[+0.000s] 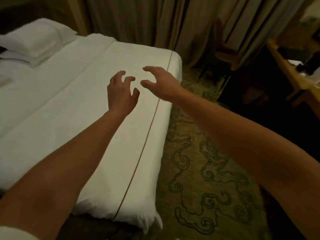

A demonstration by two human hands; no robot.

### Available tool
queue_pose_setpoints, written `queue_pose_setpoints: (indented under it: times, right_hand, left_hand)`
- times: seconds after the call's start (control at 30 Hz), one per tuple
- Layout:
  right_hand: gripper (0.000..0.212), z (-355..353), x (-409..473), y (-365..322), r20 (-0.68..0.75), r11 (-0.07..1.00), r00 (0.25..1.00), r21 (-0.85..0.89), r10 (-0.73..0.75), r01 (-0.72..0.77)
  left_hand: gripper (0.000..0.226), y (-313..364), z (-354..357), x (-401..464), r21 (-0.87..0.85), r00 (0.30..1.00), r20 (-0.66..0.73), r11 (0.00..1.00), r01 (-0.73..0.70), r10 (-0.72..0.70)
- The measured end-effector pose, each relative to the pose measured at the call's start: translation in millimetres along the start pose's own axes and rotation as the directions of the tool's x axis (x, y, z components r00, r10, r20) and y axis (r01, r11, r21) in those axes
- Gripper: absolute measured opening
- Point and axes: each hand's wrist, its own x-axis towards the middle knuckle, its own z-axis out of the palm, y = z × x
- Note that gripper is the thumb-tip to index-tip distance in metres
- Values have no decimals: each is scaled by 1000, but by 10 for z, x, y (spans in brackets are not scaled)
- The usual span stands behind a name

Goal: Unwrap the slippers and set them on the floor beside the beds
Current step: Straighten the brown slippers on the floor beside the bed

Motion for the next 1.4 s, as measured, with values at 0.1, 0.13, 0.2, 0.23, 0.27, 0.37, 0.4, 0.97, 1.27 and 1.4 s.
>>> queue_pose_setpoints:
  times: [0.1, 0.13, 0.2, 0.23, 0.27, 0.37, 0.4, 0.97, 1.27, 1.4]
  right_hand:
    - [60, -749, -369, 705, -46, 998, 998, -47, 35, -37]
    - [61, -982, -499, 916, -63, 996, 996, -63, 55, -59]
    - [61, -1406, -753, 1315, -100, 990, 989, -84, 109, -117]
    - [61, -1599, -872, 1501, -123, 985, 982, -77, 142, -152]
    - [61, -1778, -978, 1674, -143, 980, 974, -58, 178, -188]
    - [62, -2214, -1250, 2141, -183, 962, 946, -10, 267, -273]
    - [63, -2319, -1305, 2282, -201, 955, 935, 7, 292, -297]
    - [66, -2988, 484, 4466, -264, 912, 877, 36, 402, -408]
    - [58, -3613, 2013, 5559, -314, 922, 878, -20, 362, -387]
    - [56, -3742, 2656, 6160, -322, 934, 889, -37, 326, -356]
  left_hand:
    - [40, 947, 370, 111, -32, 998, 22, 998, -60, 61]
    - [40, 1252, 481, 154, -48, 996, 25, 996, -79, 80]
    - [41, 1831, 692, 226, -84, 991, 35, 989, -124, 127]
    - [41, 2095, 794, 255, -105, 989, 40, 985, -140, 145]
    - [41, 2339, 889, 284, -128, 987, 44, 981, -149, 155]
    - [42, 2927, 1143, 362, -177, 979, 71, 968, -175, 190]
    - [43, 3076, 1220, 403, -174, 975, 82, 966, -191, 208]
    - [53, 3678, 3122, 2676, -142, 954, 223, 975, -171, 200]
    - [51, 3852, 4033, 4230, -119, 956, 214, 977, -179, 201]
    - [50, 3979, 4566, 4773, -106, 961, 223, 984, -143, 164]
